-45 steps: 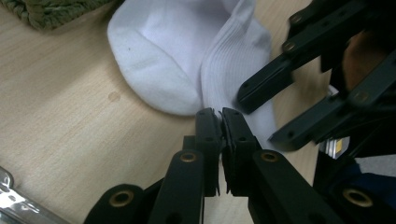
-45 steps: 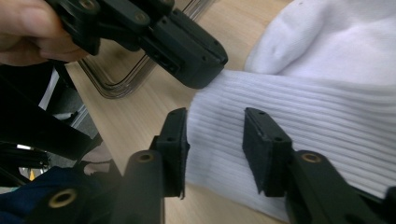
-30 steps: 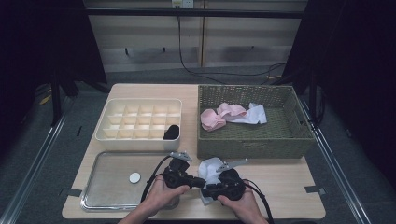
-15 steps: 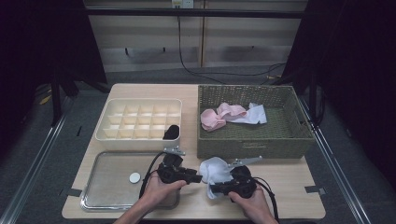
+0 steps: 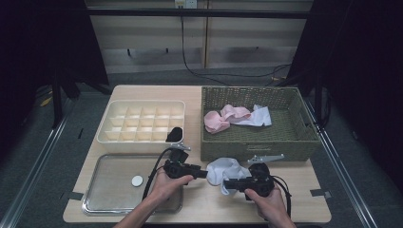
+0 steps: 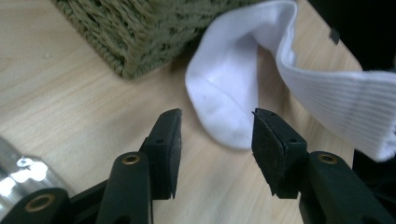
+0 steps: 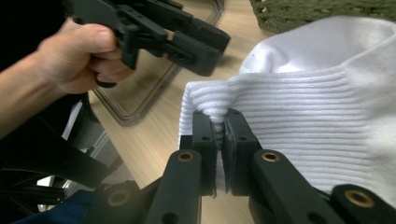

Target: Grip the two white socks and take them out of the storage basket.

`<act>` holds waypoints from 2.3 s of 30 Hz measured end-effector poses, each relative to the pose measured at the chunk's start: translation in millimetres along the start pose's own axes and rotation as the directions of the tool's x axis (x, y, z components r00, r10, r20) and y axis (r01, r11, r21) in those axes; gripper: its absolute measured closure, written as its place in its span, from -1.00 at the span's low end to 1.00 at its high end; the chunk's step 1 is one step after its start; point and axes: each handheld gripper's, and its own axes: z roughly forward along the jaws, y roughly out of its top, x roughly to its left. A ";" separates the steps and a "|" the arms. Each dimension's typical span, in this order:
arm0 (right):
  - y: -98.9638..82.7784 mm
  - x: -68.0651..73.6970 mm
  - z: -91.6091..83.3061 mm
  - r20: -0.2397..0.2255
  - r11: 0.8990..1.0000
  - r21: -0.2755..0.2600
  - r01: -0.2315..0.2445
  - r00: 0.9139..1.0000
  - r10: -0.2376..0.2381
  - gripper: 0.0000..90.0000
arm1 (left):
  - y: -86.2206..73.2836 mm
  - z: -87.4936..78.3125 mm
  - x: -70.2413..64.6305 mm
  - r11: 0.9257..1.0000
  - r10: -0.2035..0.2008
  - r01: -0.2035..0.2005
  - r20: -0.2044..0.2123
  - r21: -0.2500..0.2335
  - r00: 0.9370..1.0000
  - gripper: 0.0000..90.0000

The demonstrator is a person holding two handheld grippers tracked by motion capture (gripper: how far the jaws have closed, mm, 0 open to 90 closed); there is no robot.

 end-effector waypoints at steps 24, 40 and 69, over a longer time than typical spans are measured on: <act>7.7 -13.1 -38.3 0.003 0.994 -0.101 -0.052 0.999 0.053 0.86 | 0.4 24.5 -14.9 0.997 0.071 -0.071 0.064 0.006 0.995 0.55; 9.1 -19.2 -52.8 0.026 0.988 -0.131 -0.077 0.996 0.081 0.85 | -2.8 24.5 -13.2 0.993 0.095 -0.093 -0.035 0.074 0.995 1.00; 7.3 -48.8 -91.6 0.121 0.969 -0.190 -0.160 0.975 0.185 0.84 | -27.9 -16.8 -16.7 0.952 0.188 -0.190 0.032 0.238 0.982 1.00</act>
